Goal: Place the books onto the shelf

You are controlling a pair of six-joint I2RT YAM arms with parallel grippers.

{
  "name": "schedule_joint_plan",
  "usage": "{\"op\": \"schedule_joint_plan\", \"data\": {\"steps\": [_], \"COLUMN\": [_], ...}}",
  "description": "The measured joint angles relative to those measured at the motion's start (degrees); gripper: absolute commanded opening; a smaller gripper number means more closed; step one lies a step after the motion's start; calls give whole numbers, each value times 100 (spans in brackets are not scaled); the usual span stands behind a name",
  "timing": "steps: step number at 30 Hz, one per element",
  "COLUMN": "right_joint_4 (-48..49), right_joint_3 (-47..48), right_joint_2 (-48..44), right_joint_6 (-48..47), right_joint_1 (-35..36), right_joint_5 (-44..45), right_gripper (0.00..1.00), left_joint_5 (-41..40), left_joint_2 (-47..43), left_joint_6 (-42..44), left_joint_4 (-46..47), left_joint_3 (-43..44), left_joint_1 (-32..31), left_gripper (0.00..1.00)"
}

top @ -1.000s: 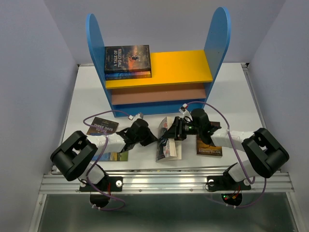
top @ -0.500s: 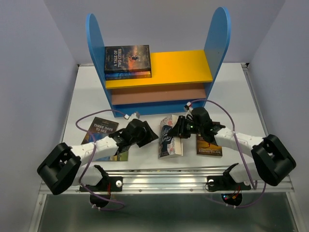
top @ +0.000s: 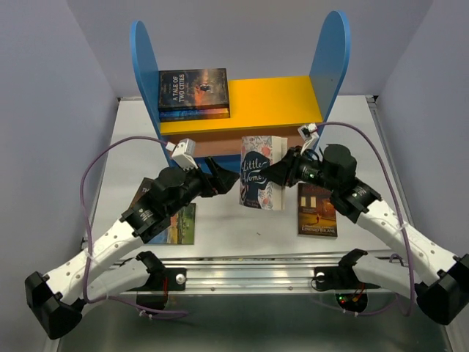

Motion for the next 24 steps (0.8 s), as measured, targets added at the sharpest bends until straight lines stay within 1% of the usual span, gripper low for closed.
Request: {"op": "schedule_joint_plan", "data": {"steps": [5, 8, 10, 13, 14, 16, 19, 22, 24], "right_joint_4": [22, 55, 57, 55, 55, 2, -42, 68, 356], "right_joint_3": [673, 988, 1145, 1274, 1279, 1279, 1279, 1279, 1279], "right_joint_2": [-232, -225, -201, -107, -81, -28, 57, 157, 291], "right_joint_6": [-17, 57, 146, 275, 306, 350, 411, 549, 772], "right_joint_1": [-42, -57, -85, -153, -157, -162, -162, -162, -162], "right_joint_5": [-535, -909, -1150, -1379, -1423, -1480, -1532, -1663, -1856], "right_gripper": [1, 1, 1, 1, 1, 1, 1, 1, 1], "left_joint_5": [723, 1493, 2240, 3491, 3777, 4306, 4948, 5285, 5379], "left_joint_2": [-267, -258, -254, -90, 9, 197, 229, 55, -94], "left_joint_6": [507, 754, 811, 654, 579, 420, 243, 192, 179], "left_joint_4": [264, 605, 1130, 2260, 2625, 3167, 3751, 4118, 4369], "left_joint_3": [2, -48, -203, -614, -728, -903, -1121, -1156, -1156], "left_joint_1": [280, 603, 981, 1541, 1637, 1729, 1733, 1731, 1731], "left_gripper": [99, 99, 99, 99, 99, 99, 99, 99, 99]}}
